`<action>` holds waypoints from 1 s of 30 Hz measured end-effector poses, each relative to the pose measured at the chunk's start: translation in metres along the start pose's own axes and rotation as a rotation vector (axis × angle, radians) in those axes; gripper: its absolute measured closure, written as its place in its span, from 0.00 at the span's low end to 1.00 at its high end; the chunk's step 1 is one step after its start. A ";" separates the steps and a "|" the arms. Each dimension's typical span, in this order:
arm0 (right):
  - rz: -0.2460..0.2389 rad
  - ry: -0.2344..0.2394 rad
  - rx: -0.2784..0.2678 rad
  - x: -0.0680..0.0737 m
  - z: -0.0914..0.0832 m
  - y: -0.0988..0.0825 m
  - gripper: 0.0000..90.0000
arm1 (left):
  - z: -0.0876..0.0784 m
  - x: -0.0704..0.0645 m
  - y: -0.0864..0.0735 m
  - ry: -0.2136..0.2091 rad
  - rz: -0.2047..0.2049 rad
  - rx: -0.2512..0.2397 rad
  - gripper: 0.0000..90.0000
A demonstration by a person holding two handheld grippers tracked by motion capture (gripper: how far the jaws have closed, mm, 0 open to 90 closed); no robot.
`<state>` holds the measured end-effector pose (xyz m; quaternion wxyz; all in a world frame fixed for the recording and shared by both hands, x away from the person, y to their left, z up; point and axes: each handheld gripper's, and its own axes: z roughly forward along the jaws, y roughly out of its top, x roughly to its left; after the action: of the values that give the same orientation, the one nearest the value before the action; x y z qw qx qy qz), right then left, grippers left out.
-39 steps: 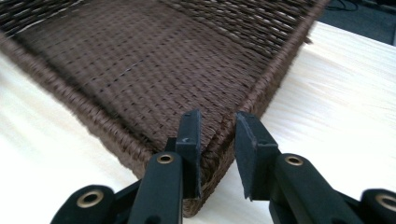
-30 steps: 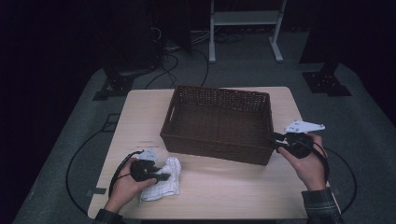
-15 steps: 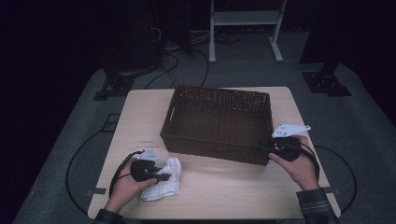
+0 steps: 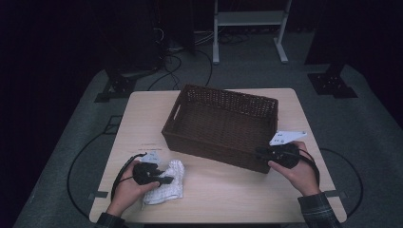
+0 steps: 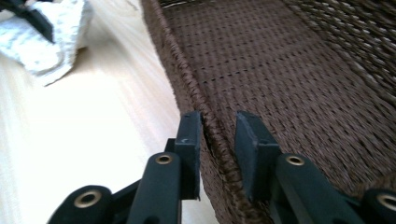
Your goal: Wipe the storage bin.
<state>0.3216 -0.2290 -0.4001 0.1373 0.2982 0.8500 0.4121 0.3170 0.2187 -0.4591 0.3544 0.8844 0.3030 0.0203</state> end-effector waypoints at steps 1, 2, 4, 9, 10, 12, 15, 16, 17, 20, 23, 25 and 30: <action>-0.002 0.007 0.001 0.002 0.000 0.000 0.82 | 0.000 0.000 0.000 0.000 0.000 -0.001 0.78; -0.008 0.020 0.005 0.006 -0.001 0.000 0.83 | -0.001 0.000 0.000 -0.001 0.000 -0.001 0.78; -0.005 0.028 0.005 0.009 -0.001 0.000 0.84 | -0.001 0.000 0.000 -0.001 0.000 -0.002 0.78; -0.016 0.057 0.008 0.020 0.000 -0.001 0.88 | -0.001 0.000 0.000 0.002 -0.005 -0.012 0.78; -0.016 0.065 0.011 0.022 0.000 -0.001 0.89 | -0.001 0.000 0.000 0.006 -0.003 -0.013 0.78; -0.022 0.084 0.014 0.025 0.001 0.000 0.90 | -0.002 0.000 0.000 0.008 -0.008 -0.020 0.78; -0.013 0.092 0.015 0.029 0.003 0.000 0.91 | -0.002 0.000 0.001 0.009 -0.007 -0.022 0.78; -0.012 0.088 0.013 0.030 0.004 0.000 0.91 | -0.003 0.000 0.001 0.010 -0.006 -0.022 0.78; -0.012 0.084 0.013 0.030 0.004 0.000 0.91 | -0.003 0.000 0.001 0.014 -0.005 -0.023 0.78; -0.007 0.067 0.017 0.032 0.004 -0.001 0.90 | -0.004 0.000 0.001 0.020 -0.012 -0.039 0.78; 0.010 0.064 0.018 0.033 0.004 -0.001 0.90 | -0.008 0.002 0.003 0.023 -0.020 -0.057 0.78; 0.018 0.054 0.017 0.034 0.004 -0.002 0.90 | -0.011 0.003 0.006 0.029 -0.022 -0.075 0.78; 0.013 0.032 0.051 0.036 0.010 -0.006 0.88 | -0.019 0.008 0.013 0.042 -0.023 -0.114 0.78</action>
<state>0.2956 -0.2032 -0.4101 0.1132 0.3003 0.8604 0.3960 0.3254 0.2270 -0.4377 0.3980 0.8587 0.3188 0.0518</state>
